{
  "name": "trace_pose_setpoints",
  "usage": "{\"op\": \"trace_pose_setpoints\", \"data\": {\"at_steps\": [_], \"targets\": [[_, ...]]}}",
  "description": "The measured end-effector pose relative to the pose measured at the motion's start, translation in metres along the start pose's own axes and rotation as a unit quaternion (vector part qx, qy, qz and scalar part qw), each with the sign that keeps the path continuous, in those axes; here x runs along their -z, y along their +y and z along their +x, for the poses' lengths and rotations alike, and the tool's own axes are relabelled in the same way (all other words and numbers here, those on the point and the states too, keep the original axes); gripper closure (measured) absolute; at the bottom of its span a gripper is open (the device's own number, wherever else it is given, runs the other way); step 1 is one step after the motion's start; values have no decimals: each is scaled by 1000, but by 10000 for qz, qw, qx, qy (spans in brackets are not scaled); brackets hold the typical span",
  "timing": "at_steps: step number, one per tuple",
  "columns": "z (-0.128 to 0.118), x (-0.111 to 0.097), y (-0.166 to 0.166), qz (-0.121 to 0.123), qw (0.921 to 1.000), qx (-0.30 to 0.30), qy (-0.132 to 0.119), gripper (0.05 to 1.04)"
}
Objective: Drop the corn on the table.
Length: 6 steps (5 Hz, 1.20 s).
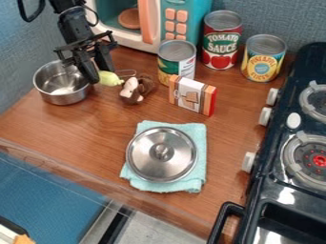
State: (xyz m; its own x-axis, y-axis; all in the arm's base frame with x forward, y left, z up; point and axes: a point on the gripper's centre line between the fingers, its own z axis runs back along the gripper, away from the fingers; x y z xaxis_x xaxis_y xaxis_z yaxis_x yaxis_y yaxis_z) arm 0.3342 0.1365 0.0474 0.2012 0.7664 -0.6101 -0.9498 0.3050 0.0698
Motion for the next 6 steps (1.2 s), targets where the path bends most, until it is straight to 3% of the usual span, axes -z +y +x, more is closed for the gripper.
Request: {"op": "trace_pose_setpoints", "data": {"at_steps": [5, 6], "targets": [[18, -20, -22, -136, 9997, 11, 215, 708], [11, -17, -30, -94, 9995, 116, 268, 708]]}}
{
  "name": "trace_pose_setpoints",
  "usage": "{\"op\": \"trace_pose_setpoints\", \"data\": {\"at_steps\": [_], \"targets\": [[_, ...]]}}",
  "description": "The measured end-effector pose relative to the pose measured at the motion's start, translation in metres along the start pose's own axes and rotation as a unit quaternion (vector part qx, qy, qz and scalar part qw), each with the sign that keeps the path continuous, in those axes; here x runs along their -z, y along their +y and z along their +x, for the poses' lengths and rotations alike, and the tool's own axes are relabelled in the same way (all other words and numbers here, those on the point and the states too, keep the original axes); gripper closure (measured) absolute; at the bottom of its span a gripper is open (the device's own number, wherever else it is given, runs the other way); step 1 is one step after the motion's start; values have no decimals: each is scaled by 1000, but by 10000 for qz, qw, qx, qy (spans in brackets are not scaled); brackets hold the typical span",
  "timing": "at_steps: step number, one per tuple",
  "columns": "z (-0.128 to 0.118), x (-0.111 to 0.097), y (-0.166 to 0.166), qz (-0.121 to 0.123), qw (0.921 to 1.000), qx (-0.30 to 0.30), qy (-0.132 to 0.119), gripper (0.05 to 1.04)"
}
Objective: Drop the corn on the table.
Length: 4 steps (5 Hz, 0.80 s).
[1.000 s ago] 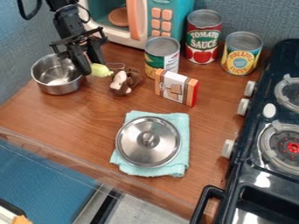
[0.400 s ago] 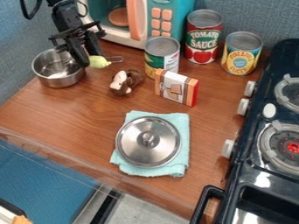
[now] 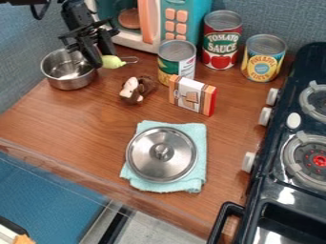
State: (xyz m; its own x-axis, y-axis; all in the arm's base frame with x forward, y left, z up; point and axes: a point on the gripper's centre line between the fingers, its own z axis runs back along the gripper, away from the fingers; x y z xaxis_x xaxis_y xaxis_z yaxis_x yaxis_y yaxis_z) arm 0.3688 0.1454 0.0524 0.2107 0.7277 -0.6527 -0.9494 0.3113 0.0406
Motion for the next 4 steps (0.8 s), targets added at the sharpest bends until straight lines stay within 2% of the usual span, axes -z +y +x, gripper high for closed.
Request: {"op": "trace_pose_setpoints", "data": {"at_steps": [4], "targets": [[-14, 13, -11, 119, 9994, 288, 147, 708]]}}
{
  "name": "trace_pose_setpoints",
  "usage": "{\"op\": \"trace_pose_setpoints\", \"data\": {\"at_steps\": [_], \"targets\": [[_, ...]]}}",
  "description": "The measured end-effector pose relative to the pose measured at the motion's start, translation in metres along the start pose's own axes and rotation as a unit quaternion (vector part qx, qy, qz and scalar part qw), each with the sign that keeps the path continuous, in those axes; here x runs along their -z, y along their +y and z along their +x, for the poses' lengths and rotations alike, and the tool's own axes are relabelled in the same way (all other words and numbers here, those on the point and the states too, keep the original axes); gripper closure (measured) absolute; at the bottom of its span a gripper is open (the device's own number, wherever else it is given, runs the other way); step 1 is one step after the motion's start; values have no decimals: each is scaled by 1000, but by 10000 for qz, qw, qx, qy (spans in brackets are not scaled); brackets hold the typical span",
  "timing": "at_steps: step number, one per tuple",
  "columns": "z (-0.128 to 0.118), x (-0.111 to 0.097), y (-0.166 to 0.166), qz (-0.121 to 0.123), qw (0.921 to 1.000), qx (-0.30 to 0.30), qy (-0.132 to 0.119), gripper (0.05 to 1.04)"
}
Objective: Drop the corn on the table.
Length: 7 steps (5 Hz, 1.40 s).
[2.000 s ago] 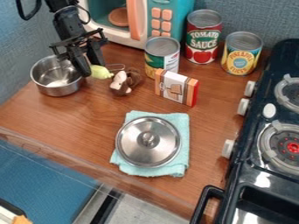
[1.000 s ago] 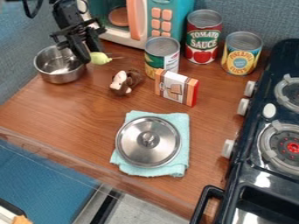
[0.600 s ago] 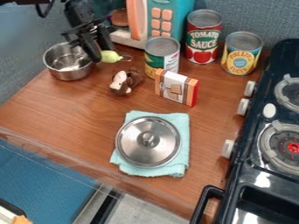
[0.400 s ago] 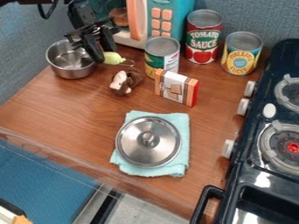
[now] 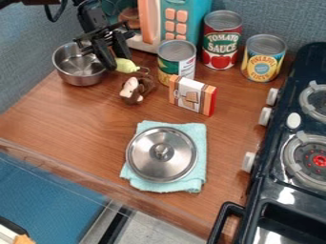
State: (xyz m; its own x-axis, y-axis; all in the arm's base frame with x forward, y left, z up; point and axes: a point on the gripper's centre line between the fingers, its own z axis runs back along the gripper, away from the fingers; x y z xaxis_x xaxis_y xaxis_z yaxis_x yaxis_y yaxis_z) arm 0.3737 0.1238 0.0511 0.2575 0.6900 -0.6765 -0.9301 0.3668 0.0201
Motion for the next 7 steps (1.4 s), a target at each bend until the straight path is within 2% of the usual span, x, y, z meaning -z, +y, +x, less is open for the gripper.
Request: {"op": "trace_pose_setpoints", "data": {"at_steps": [1, 2, 4, 5, 6, 7], "targets": [[-4, -1, -3, -1, 10000, 54, 27, 708], [-17, -19, -3, -121, 9994, 254, -199, 708], [-67, -70, 19, -308, 9913, 560, -1153, 708], [-95, -69, 45, -277, 9841, 837, -1539, 708], [-106, -45, 74, -27, 9752, 1017, -1964, 708], [-98, -22, 102, 286, 9610, 1105, -2520, 708]]}}
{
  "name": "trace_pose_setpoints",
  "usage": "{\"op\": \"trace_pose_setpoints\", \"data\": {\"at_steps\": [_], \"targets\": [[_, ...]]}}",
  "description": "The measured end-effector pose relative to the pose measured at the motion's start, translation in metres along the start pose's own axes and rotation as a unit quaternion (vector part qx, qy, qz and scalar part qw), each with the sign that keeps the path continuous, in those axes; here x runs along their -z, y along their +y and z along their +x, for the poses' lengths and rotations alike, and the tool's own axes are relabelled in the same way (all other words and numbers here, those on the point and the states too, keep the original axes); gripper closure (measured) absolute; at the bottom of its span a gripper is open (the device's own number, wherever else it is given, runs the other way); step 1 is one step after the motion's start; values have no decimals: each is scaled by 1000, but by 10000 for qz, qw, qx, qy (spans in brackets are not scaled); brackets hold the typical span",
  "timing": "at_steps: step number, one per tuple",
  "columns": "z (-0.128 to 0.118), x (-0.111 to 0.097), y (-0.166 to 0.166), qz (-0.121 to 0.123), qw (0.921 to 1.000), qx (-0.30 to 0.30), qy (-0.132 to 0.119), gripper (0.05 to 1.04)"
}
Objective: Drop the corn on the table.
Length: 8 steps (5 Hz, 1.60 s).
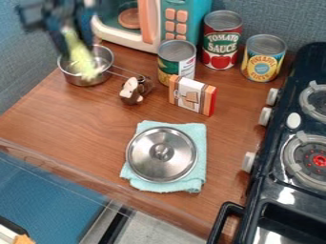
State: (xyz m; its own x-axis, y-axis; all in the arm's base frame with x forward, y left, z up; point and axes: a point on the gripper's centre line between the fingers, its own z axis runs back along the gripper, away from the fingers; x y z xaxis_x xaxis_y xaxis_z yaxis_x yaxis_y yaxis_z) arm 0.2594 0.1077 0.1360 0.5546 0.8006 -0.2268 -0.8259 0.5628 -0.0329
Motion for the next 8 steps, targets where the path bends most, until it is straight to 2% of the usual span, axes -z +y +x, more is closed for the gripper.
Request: {"op": "trace_pose_setpoints", "data": {"at_steps": [1, 2, 3, 4, 5, 6, 7, 8], "targets": [[8, 18, 11, 158, 9993, 100, -332, 708], [35, 50, 20, 316, 9984, -200, -417, 708], [52, 77, 22, 394, 9965, -649, -363, 708], [60, 83, 21, 305, 9931, -1072, -365, 708], [59, 83, 17, 169, 9881, -1497, -304, 708], [50, 84, 11, 123, 9861, -1652, -86, 708], [46, 95, 10, 174, 9836, -1785, 172, 708], [45, 107, 16, 280, 9829, -1811, 191, 708]]}}
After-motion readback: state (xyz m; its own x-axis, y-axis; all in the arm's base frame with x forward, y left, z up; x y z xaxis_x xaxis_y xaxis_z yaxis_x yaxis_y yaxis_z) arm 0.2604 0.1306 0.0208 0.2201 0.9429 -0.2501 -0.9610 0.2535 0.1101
